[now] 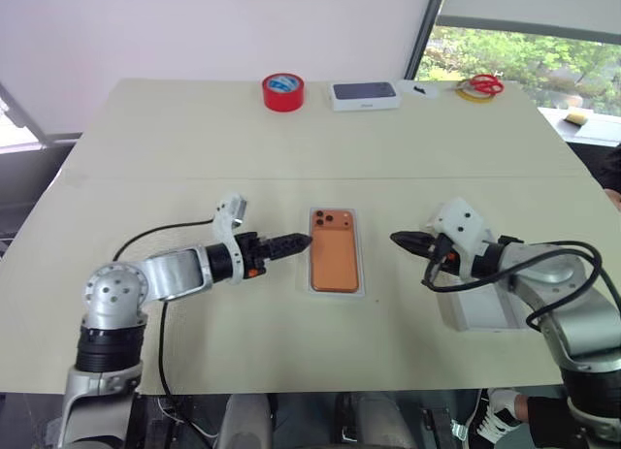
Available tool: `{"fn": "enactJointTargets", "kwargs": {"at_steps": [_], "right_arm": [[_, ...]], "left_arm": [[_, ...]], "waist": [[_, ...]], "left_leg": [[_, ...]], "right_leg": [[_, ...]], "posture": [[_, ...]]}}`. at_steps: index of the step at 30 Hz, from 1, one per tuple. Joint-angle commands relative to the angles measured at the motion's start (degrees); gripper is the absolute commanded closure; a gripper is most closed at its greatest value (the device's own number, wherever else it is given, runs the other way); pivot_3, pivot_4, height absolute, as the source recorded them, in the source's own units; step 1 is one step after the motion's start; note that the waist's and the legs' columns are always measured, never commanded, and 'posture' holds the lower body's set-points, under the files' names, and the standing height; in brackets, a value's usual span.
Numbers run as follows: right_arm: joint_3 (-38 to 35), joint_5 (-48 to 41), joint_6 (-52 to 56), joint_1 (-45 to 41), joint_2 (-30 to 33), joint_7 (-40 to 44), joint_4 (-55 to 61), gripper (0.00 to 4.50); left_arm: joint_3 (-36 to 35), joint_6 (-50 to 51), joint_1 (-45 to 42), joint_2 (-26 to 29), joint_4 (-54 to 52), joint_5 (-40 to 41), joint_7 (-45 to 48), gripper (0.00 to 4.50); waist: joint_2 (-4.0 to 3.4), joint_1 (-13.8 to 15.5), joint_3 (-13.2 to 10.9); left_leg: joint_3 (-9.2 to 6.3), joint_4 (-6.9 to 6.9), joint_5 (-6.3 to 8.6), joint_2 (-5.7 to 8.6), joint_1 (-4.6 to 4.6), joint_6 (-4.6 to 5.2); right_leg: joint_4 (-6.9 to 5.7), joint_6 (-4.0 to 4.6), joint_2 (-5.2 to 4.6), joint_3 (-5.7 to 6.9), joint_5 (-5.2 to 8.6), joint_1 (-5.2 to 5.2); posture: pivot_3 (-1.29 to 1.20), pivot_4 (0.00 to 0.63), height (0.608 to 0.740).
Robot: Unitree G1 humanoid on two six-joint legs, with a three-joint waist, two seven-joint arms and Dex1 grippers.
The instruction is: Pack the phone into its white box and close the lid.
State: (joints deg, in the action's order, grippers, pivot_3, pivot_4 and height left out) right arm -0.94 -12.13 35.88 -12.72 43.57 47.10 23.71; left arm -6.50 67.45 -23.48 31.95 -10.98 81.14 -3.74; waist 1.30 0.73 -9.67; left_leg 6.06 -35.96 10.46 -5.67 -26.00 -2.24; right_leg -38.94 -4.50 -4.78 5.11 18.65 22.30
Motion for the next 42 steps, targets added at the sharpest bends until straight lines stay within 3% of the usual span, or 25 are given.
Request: {"fn": "enactJointTargets", "kwargs": {"at_steps": [1,3,6,15,22,33,42], "right_arm": [[3.46,2.38,2.35,-2.53,-0.84,-2.91,-1.11,4.5],[5.53,3.35,4.52,-3.98,-2.06,-4.72,-1.6,4.5],[9.15,5.28,8.13,-6.75,-4.75,-7.88,-2.7,4.5],[16.5,8.34,12.95,-10.9,-9.38,-11.68,-3.19,4.5],[16.73,7.83,14.15,-9.15,-6.42,-9.18,0.24,4.5],[7.94,4.94,15.67,2.09,5.27,-3.71,9.08,4.5],[2.54,3.87,17.0,9.4,8.29,-3.66,12.11,4.5]], "left_arm": [[6.0,-4.1,-1.56,4.18,-3.18,-13.63,7.19,1.24],[11.34,-5.95,-1.78,6.69,-4.43,-21.31,10.97,2.23],[14.73,-7.86,-3.35,4.49,-2.77,-27.1,13.76,3.65],[19.86,-5.82,-7.6,-3.29,0.44,-36.11,20.15,3.65],[24.18,-2.97,-10.58,-9.33,2.53,-39.3,26.03,3.65],[29.26,-1.61,-16.99,-20.49,8.43,-43.94,34.76,3.65],[30.34,-1.64,-16.73,-23.1,11.18,-47.8,37.57,3.65]], "waist": [[-0.02,-0.07,-0.01],[-0.04,-0.09,-0.01],[-0.06,-0.02,-0.02],[-0.06,-0.03,-0.02],[-0.06,0.35,-0.01],[-0.07,1.63,-0.01],[-0.11,1.4,0.02]], "left_leg": [[0.01,0.02,0.0,-0.01,0.0,0.0],[0.05,0.04,0.0,-0.01,-0.01,-0.01],[0.08,0.07,0.0,-0.01,-0.04,-0.01],[0.12,-0.08,-0.01,-0.01,-0.4,0.01],[0.12,-0.15,0.0,0.01,-0.39,0.02],[0.09,-0.22,0.05,0.09,-0.42,0.12],[0.05,-0.21,0.05,0.01,-0.36,0.11]], "right_leg": [[0.0,0.01,0.0,0.01,0.0,0.03],[0.0,0.01,0.0,0.0,0.0,0.05],[0.02,0.01,-0.02,-0.01,0.0,0.09],[0.01,-0.02,0.02,0.06,-0.02,0.29],[-0.02,-0.04,0.0,0.08,-0.02,0.25],[0.03,-0.05,-0.07,0.11,-0.01,0.18],[0.02,-0.04,0.02,0.1,-0.01,0.16]], "posture": [[0.0,0.15,0.73],[0.0,0.15,0.73],[0.0,0.15,0.73],[0.0,0.15,0.73],[0.0,0.15,0.73],[0.0,0.15,0.73],[0.0,0.15,0.73]]}}
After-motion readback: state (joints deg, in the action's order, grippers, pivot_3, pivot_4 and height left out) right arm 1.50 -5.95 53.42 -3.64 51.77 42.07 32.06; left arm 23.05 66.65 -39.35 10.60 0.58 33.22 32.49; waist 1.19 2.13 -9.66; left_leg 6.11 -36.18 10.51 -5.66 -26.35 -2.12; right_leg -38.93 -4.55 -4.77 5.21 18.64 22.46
